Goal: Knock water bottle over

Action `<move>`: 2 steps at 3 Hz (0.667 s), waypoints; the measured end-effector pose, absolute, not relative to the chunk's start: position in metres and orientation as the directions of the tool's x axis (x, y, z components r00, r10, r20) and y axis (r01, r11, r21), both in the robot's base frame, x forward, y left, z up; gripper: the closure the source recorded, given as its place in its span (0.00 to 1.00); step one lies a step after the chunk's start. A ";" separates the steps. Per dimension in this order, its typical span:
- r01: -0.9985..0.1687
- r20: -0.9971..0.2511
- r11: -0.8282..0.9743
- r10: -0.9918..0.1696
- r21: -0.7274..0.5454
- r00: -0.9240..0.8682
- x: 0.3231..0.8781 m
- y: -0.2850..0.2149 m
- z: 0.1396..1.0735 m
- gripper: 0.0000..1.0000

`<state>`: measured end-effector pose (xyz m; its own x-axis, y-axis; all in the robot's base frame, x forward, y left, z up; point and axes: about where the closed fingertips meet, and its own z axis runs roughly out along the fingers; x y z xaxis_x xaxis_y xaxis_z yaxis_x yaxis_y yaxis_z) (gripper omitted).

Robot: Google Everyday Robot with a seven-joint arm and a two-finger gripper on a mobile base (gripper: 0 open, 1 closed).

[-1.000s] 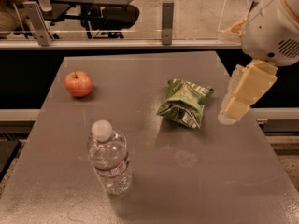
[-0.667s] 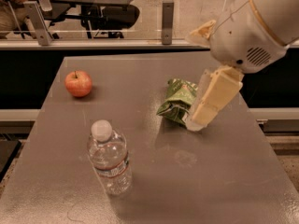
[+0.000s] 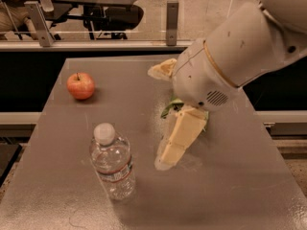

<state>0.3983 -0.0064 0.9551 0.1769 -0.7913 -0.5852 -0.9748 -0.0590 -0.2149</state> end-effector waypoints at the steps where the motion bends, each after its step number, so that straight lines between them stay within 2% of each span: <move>1: -0.978 -0.634 -0.115 -0.747 -0.174 0.200 0.377 0.019 0.936 0.00; 2: -0.977 -0.687 -0.151 -0.694 -0.152 0.214 0.361 0.039 0.928 0.00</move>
Offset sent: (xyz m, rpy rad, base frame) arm -0.0542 0.0658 -0.0389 0.2059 0.1241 0.1702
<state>0.3609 0.0388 0.9278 0.2144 -0.6940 -0.6873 -0.9768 -0.1510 -0.1521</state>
